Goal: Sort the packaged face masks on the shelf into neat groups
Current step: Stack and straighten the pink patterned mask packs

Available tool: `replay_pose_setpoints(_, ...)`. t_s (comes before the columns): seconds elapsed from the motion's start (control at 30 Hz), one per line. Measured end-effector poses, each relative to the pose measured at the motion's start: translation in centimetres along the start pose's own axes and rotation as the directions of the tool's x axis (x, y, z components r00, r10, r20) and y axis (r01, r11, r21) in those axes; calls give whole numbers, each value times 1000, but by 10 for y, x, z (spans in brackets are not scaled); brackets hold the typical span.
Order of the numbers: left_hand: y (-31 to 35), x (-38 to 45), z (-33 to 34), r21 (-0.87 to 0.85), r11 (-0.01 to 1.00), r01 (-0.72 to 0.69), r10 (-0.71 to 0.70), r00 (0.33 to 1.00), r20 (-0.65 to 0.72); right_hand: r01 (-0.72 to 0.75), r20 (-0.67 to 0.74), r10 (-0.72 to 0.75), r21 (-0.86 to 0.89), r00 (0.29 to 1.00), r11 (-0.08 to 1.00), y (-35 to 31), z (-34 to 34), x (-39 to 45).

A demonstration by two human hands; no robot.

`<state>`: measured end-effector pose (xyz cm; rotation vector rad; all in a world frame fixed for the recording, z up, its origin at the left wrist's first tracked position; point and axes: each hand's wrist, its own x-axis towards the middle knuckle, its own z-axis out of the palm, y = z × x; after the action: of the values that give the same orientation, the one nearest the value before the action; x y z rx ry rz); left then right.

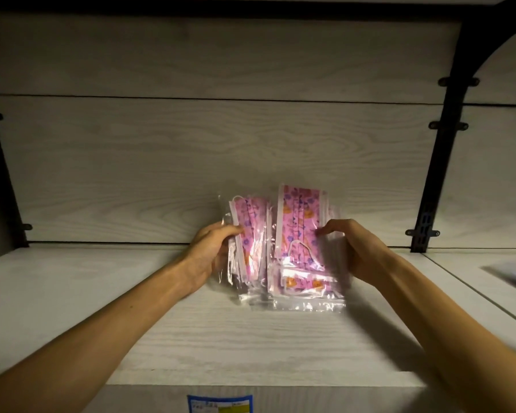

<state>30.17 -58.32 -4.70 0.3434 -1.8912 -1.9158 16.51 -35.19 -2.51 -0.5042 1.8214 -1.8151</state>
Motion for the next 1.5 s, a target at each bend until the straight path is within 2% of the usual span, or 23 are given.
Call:
replay_pose_setpoints(0.13, -2, 1, -1, 10, 1000, -30, 30, 1000, 7, -44, 38, 43, 26, 998, 999, 0, 5, -2)
replay_pose_setpoints(0.3, -4, 3, -2, -50, 996, -69, 66, 996, -55, 11, 17, -11, 22, 1000, 1000, 3, 4, 3)
replay_pose_setpoints(0.43, -1, 2, -2, -68, 997, -37, 36, 999, -27, 26, 5, -27, 129, 1000, 991, 5, -2, 9)
replay_pose_setpoints(0.63, 2, 1, -6, -59, 997, 45, -44, 999, 23, 53, -122, -35, 150, 992, 987, 0, -5, 8)
replay_pose_setpoints(0.8, 4, 1, -7, -64, 997, 38, -34, 997, 63, 134, -108, -129, 39, 986, 990, -1, -5, 7)
replay_pose_setpoints(0.93, 13, -5, -12, -137, 982, 126, -92, 968, 234, 165, -79, -163, 23, 984, 986, -3, -2, 8)
replay_pose_setpoints(1.03, 16, -10, -14, -282, 932, 226, -104, 916, 389, 140, -38, -136, 123, 990, 982, -3, -1, 6)
replay_pose_setpoints(1.13, 15, -13, -14, -434, 837, 335, -61, 844, 533, 106, 17, -113, 215, 994, 971, -3, -2, 2)
replay_pose_setpoints(1.27, 16, -19, -14, -407, 831, 379, 29, 702, 712, 122, 5, -126, 206, 992, 971, -3, -4, 1)
replay_pose_setpoints(1.33, 16, -17, -15, -365, 869, 334, -3, 741, 671, 150, -38, -145, 168, 989, 974, -2, -5, 3)
replay_pose_setpoints(1.43, 16, -16, -14, -374, 881, 290, 53, 724, 687, 220, -135, -206, 105, 969, 970, -2, -5, 6)
replay_pose_setpoints(1.5, 17, -15, -15, -369, 892, 262, 62, 738, 672, 269, -173, -250, 97, 953, 958, -2, -4, 7)
